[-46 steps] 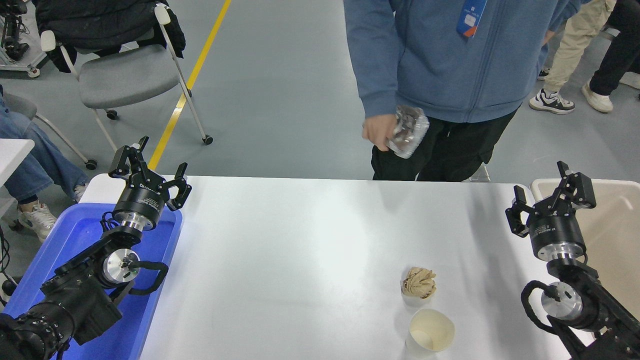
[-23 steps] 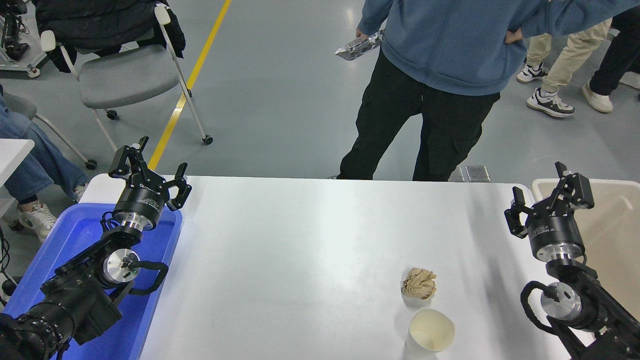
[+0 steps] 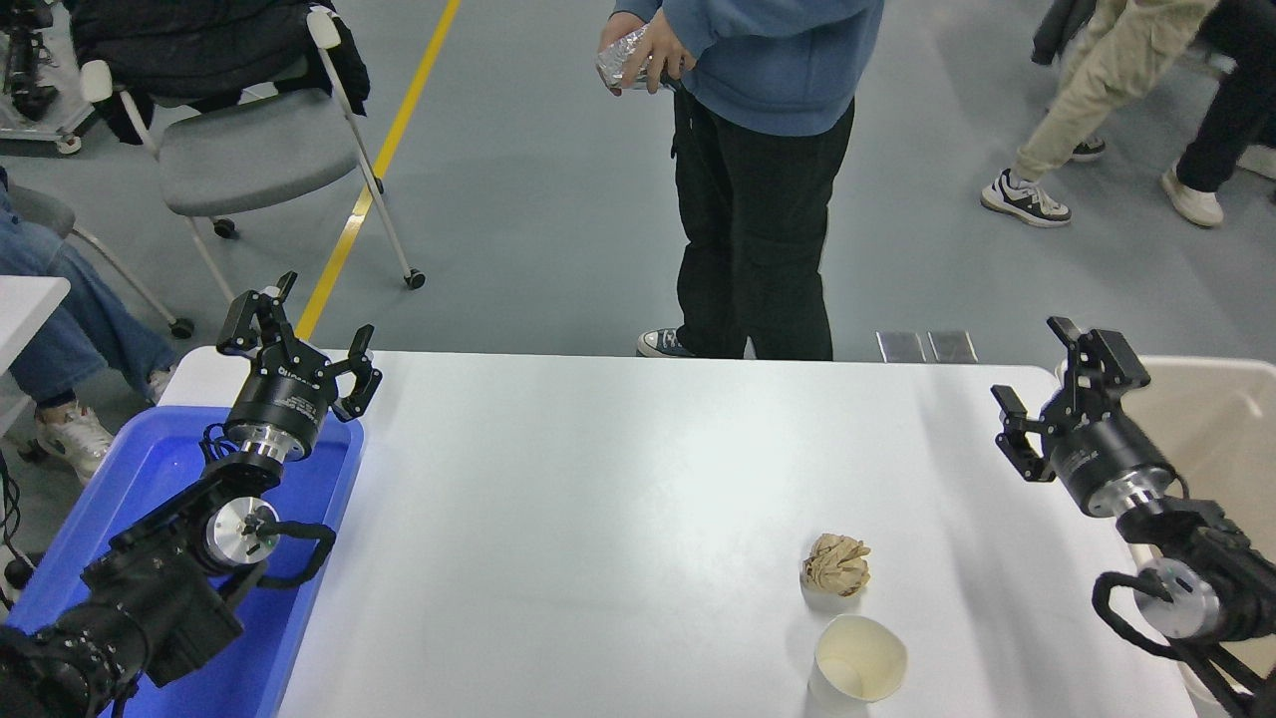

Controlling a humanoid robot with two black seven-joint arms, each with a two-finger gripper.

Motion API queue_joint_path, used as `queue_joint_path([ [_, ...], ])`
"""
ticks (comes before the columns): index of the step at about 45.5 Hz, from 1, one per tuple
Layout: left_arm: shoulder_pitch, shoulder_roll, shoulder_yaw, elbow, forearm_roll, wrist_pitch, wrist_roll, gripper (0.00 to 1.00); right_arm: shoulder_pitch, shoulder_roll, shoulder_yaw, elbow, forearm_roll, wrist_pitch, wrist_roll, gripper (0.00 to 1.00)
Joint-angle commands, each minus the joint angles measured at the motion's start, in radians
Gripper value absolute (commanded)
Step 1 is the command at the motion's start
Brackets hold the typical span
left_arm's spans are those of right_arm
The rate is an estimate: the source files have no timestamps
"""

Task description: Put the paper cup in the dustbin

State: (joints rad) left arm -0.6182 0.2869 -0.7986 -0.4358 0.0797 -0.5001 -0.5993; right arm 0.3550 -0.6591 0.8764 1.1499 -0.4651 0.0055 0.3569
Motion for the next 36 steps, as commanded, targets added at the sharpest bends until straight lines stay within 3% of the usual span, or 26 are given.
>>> queue_joint_path([
  [1,0.0,0.0,0.001,0.0,0.0,0.0,0.001,1.0,0.099,-0.217,-0.177,0.114,-0.137,0.063,-0.015,0.99],
  [7,0.0,0.0,-0.001,-0.001,0.0,0.0,0.0,1.0,0.163,-0.292,-0.286,0.183,-0.234,0.08,-0.036,0.99],
  [17,0.0,0.0,-0.001,0.0,0.0,0.0,0.0,1.0,0.321,-0.361,-0.433,0.257,-0.391,0.137,-0.174,0.99],
  [26,0.0,0.0,-0.001,0.0,0.0,0.0,0.0,1.0,0.455,-0.373,-0.523,0.275,-0.446,0.273,-0.24,0.99],
  [36,0.0,0.0,-0.001,0.0,0.0,0.0,0.001,1.0,0.645,-0.383,-0.715,0.344,-0.53,0.407,-0.245,0.99],
])
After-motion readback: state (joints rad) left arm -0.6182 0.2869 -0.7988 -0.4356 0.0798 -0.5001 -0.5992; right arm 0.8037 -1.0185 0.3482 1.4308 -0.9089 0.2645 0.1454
